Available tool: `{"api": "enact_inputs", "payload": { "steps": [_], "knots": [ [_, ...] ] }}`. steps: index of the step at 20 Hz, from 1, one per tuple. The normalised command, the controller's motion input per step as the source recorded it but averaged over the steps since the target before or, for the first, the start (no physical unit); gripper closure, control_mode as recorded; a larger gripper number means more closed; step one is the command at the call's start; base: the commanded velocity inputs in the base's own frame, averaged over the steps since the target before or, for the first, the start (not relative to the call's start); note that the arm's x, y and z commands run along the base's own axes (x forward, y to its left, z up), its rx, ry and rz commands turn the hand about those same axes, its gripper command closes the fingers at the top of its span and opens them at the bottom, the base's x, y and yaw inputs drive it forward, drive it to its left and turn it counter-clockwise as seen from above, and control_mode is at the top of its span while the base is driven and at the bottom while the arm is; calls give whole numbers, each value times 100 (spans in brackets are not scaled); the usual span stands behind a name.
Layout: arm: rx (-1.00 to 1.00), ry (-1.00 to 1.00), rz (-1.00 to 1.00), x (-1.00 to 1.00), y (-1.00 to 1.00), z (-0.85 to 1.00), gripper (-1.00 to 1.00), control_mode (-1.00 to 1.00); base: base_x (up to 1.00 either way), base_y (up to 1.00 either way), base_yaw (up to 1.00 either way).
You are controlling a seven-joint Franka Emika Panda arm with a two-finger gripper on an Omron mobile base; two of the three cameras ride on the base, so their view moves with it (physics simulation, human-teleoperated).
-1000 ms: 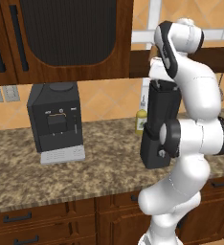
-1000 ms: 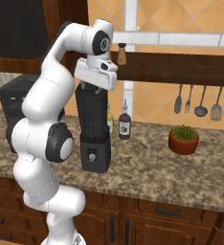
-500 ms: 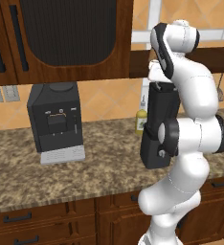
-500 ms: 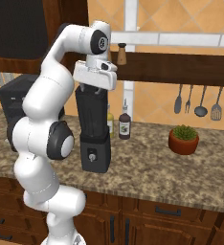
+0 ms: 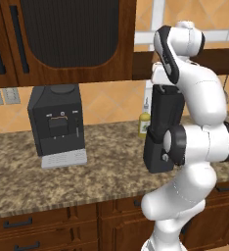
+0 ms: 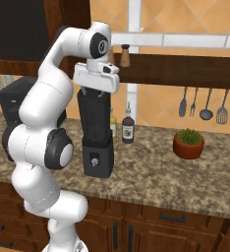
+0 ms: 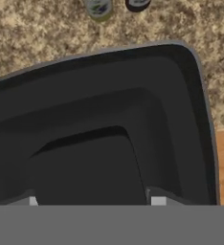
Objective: Close the lid blender by securely placing the lid on top.
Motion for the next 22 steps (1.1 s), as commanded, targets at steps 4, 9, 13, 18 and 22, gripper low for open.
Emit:
{"api": "enact_inputs", "payload": {
  "steps": [4, 9, 13, 18, 22],
  "knots": [
    [0, -12, 7, -26, 0, -16, -100, -100, 0, 0, 0],
    [0, -10, 8, -32, 0, -9, -100, -100, 0, 0, 0],
    [0, -10, 8, -47, -1, -4, -100, -100, 0, 0, 0],
    [0, -14, 9, -57, -1, -8, -100, -100, 0, 0, 0],
    [0, -17, 10, -60, 0, -5, -100, -100, 0, 0, 0]
  ]
}}
